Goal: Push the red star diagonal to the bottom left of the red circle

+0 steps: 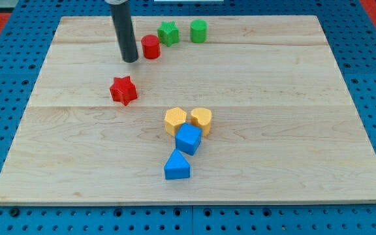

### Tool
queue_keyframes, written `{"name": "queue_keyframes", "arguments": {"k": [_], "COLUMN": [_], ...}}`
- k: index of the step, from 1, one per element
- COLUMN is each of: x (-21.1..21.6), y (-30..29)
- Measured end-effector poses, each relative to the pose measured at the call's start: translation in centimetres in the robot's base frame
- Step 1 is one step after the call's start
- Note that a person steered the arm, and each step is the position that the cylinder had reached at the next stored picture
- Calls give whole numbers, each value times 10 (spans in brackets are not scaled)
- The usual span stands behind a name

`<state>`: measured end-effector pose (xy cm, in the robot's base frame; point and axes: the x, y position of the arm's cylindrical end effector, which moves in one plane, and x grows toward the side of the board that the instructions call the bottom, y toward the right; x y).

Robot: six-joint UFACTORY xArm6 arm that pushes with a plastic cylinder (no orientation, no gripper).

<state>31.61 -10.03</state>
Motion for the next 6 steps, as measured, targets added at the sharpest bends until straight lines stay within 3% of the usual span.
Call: {"name": "queue_keyframes", "arguments": {"k": [1,2,4,5,6], "x": [-30,-8,79,143,145], "y": [12,23,78,58,4]}}
